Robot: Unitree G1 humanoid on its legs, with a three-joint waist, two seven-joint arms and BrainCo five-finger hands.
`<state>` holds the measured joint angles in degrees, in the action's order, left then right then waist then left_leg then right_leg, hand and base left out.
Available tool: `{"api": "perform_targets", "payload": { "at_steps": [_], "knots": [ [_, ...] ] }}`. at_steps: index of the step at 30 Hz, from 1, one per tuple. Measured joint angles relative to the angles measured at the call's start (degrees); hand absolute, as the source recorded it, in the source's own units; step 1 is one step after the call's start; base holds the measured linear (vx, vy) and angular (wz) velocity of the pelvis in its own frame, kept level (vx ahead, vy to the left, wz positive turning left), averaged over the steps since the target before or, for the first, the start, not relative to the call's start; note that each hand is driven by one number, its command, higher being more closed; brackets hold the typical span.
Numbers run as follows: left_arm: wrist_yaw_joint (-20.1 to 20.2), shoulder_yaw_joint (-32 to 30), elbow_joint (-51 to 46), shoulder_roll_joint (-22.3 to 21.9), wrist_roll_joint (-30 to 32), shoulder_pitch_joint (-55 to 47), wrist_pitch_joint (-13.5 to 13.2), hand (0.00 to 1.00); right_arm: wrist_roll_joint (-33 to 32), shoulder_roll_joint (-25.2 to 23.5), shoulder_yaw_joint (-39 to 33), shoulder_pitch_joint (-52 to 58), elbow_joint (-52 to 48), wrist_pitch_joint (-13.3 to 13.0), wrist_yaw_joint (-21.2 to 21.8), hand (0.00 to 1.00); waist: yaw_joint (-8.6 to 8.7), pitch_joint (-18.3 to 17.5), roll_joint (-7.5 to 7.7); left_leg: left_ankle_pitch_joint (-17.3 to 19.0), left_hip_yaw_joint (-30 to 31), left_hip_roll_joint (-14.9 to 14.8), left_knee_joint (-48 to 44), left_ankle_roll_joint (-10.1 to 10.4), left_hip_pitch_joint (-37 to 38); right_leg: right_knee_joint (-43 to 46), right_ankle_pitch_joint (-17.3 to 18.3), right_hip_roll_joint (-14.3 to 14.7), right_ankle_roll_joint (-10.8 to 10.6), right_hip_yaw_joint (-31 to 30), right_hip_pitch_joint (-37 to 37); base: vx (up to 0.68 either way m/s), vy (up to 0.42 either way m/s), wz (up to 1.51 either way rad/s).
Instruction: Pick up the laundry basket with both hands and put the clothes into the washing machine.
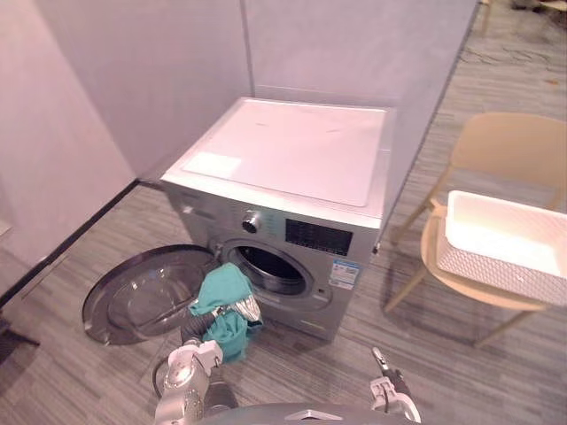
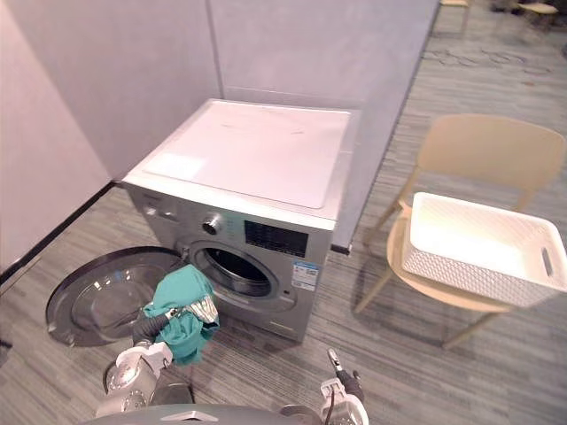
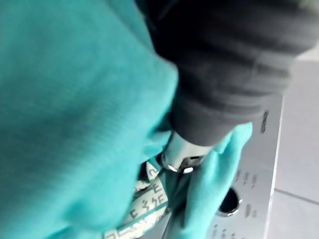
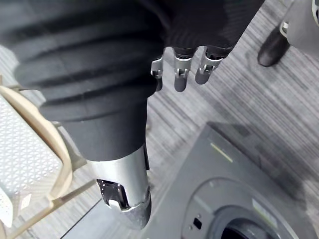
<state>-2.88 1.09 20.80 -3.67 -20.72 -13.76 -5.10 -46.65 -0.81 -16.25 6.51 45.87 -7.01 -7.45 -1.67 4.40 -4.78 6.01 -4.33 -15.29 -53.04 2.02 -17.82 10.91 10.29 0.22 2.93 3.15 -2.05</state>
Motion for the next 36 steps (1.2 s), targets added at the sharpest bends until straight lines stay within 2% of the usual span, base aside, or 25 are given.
{"api": "perform_targets", "payload": {
  "at_steps": [1, 2, 3, 4, 5, 6, 7, 8, 9, 11, 13, 16, 19, 24, 27, 28, 29, 31, 34, 36],
  "knots": [
    [0.1, 0.1, -0.1, 0.0, 0.0, -0.9, 0.2, 1.0, 1.3, 0.0, 2.1, -0.5, -0.1, 0.0, 0.2, 0.0, -0.22, 0.0, 0.07, 1.4, 1.7, 1.6, 9.1, 0.7, 0.4, 0.0, 0.1, 0.1, -0.5, -3.0, 0.2, 0.19, 0.077, -1.1],
    [0.1, 0.1, -0.1, 0.0, 0.0, -1.3, 0.2, 1.0, 2.2, 0.0, 3.0, -0.7, -0.1, 0.1, 0.7, 0.0, -0.3, 0.1, 0.15, 1.8, 3.0, 2.5, 14.2, 1.2, 1.0, 0.0, 0.1, 0.1, -1.1, -4.7, 0.2, 0.27, 0.125, -1.44],
    [0.2, 0.0, -0.4, 0.0, 0.0, -1.9, 0.3, 1.0, 3.3, 0.0, 3.9, -1.0, 0.1, 0.1, 1.2, 0.0, -0.88, 0.1, 0.12, 1.8, 7.1, 4.6, 23.8, 1.6, 2.6, 0.4, 0.4, 0.1, -2.3, -7.8, 0.4, 0.3, 0.177, -1.42],
    [0.2, 0.0, -0.1, 0.1, 0.0, -1.8, 0.4, 1.0, 4.5, 0.0, 3.6, -1.3, 0.9, 0.3, 1.2, 0.0, -1.27, -0.1, -0.19, 0.7, 10.7, 6.0, 30.7, 2.8, 4.6, 0.7, 1.1, 0.1, -3.5, -10.0, 0.2, 0.31, 0.208, -1.38],
    [0.3, 0.1, 0.1, 0.1, 0.0, -1.8, 0.4, 1.0, 4.6, 0.4, 3.6, -1.2, 1.5, 0.6, 1.2, 0.0, -1.24, -0.4, -0.59, -0.4, 11.0, 6.2, 32.8, 3.4, 5.4, 0.8, 1.6, 0.2, -4.3, -11.0, -0.2, 0.34, 0.283, -1.08],
    [0.6, 0.5, 0.4, 0.1, 0.0, -1.8, 0.4, 1.0, 5.9, 1.8, 3.6, -1.2, 2.2, 1.0, 1.2, 0.0, -0.75, -1.1, -2.13, -3.9, 10.1, 6.1, 35.9, 4.1, 6.7, 1.1, 2.5, 0.7, -5.8, -12.3, -1.3, 0.38, 0.34, -0.55],
    [0.7, 0.7, 0.7, 1.0, 0.0, -0.9, 0.5, 1.0, 6.6, 1.9, 3.4, -1.1, 2.6, 1.1, 1.1, 0.0, 0.37, -1.7, -1.96, -1.1, 9.1, 6.6, 36.5, 6.2, 8.1, 1.4, 3.5, -0.5, -7.2, -12.0, -2.2, 0.43, 0.397, -0.3],
    [0.7, 1.3, 0.6, 2.3, 0.1, 0.2, 0.6, 1.0, 6.6, 1.2, 2.4, -0.4, 2.3, 1.1, 1.2, 0.0, 0.64, -1.8, 0.61, -1.7, 8.0, 9.0, 36.7, 5.3, 8.5, 2.5, 3.9, -3.3, -8.1, -10.8, -1.8, 0.36, 0.349, 0.0],
    [0.8, 1.6, 0.3, 3.6, 0.1, 1.1, 0.5, 1.0, 6.6, 0.2, 1.4, 0.2, 2.5, 1.2, 1.2, 0.0, 0.68, -1.6, 1.65, -1.6, 7.3, 10.4, 37.3, 5.0, 9.0, 2.3, 4.1, -4.9, -8.6, -9.7, -2.0, 0.23, 0.233, 0.01],
    [1.2, 1.9, 0.3, 5.7, 0.2, 1.9, 0.5, 1.0, 6.6, -1.5, 0.2, 0.7, 2.5, 1.2, 2.1, 0.0, 0.69, -1.8, 3.75, -0.8, 6.5, 12.7, 37.2, 3.7, 9.3, 0.7, 4.0, -7.2, -9.3, -8.6, -3.0, 0.17, 0.155, -0.01],
    [1.2, 2.3, 0.3, 5.8, 0.5, 1.2, 0.5, 1.0, 6.6, -1.4, -0.9, 1.0, 2.9, 1.1, 3.3, 0.0, 0.08, -1.5, 4.03, -0.2, 5.7, 13.8, 37.1, 2.7, 10.5, -0.2, 3.5, -8.5, -10.0, -8.5, -4.5, 0.11, 0.12, -0.02],
    [1.2, 2.7, 0.4, 5.7, 0.6, 0.4, 0.5, 1.0, 6.6, -0.9, -1.5, 1.2, 3.2, 1.1, 3.5, 0.0, -0.47, -1.1, 3.33, -0.1, 5.9, 14.0, 37.3, 2.5, 10.2, -0.5, 3.6, -9.1, -10.1, -6.9, -4.2, -0.01, 0.029, 0.08],
    [1.6, 3.2, 1.8, 5.3, 0.5, 0.3, 0.3, 1.0, 6.6, -0.3, -2.0, 1.3, 4.2, 1.2, 3.7, 0.0, -0.68, -1.0, 3.08, -0.3, 6.0, 13.1, 37.4, 2.5, 7.9, -1.3, 3.9, -8.6, -10.4, -5.4, -2.7, -0.08, -0.015, 0.06],
    [2.3, 3.9, 3.0, 4.0, 0.5, -1.6, 0.4, 1.0, 6.6, 0.7, -1.9, 3.6, 4.2, 1.2, 3.8, 0.0, -0.68, -0.2, 3.9, 0.3, 6.1, 12.1, 35.2, 2.3, 4.9, 0.8, 4.2, -7.7, -10.5, -4.5, -0.2, -0.09, 0.001, 0.05],
    [2.3, 2.6, 0.8, 3.4, -0.5, -0.9, 0.4, 1.0, 6.6, 0.9, -1.8, 3.9, 3.3, 1.2, 3.9, 0.0, -0.66, 2.7, 3.48, 3.2, 7.3, 11.2, 26.7, 2.3, -0.3, 8.6, 7.6, -6.5, -10.6, -3.4, 3.9, -0.11, 0.031, 0.17],
    [2.3, 2.2, -0.5, 3.4, -0.6, -0.7, 0.4, 1.0, 6.5, 0.8, -1.6, 4.1, 2.5, 1.3, 3.9, 0.0, -0.45, 3.7, 4.41, 4.4, 8.1, 11.0, 23.2, 2.3, -3.2, 12.9, 9.3, -6.2, -10.6, -2.8, 6.6, -0.13, 0.028, 0.21],
    [2.2, 1.9, -1.1, 3.4, -0.6, -0.4, 0.4, 1.0, 6.5, 0.8, -1.2, 4.0, 2.1, 1.2, 3.9, 0.0, -0.5, 4.3, 4.43, 4.9, 8.5, 11.0, 21.6, 2.4, -4.3, 14.8, 10.0, -6.0, -10.5, -2.5, 7.7, -0.12, 0.025, 0.18],
    [2.0, 1.3, -2.3, 3.7, -0.6, 1.3, 0.4, 1.0, 6.4, 0.7, 0.3, 3.0, 1.3, 1.2, 3.9, 0.0, -0.54, 6.8, 6.01, 6.6, 9.4, 10.7, 16.2, 2.4, -8.2, 21.5, 12.7, -5.6, -10.4, -2.2, 11.8, -0.16, 0.03, 0.08],
    [1.4, 1.3, -2.5, 3.9, -0.6, 4.5, 0.5, 1.0, 3.6, 0.0, 0.5, 1.5, -2.4, 1.0, 3.6, 0.0, -0.06, 8.5, 6.32, 9.1, 10.1, 10.5, 9.1, 2.1, -15.0, 29.8, 15.7, -5.2, -10.4, -2.5, 18.7, -0.2, 0.053, -0.05],
    [-0.2, 1.4, -4.9, 4.0, -0.6, 6.5, 0.5, 1.0, 1.3, -0.9, 2.1, 0.6, -5.8, 0.9, 3.6, 0.0, -0.33, 9.9, 6.91, 10.2, 9.2, 9.8, 5.7, 2.2, -18.3, 34.4, 17.1, -4.8, -10.1, -4.1, 23.2, -0.18, 0.047, -0.27]
  ]
}}
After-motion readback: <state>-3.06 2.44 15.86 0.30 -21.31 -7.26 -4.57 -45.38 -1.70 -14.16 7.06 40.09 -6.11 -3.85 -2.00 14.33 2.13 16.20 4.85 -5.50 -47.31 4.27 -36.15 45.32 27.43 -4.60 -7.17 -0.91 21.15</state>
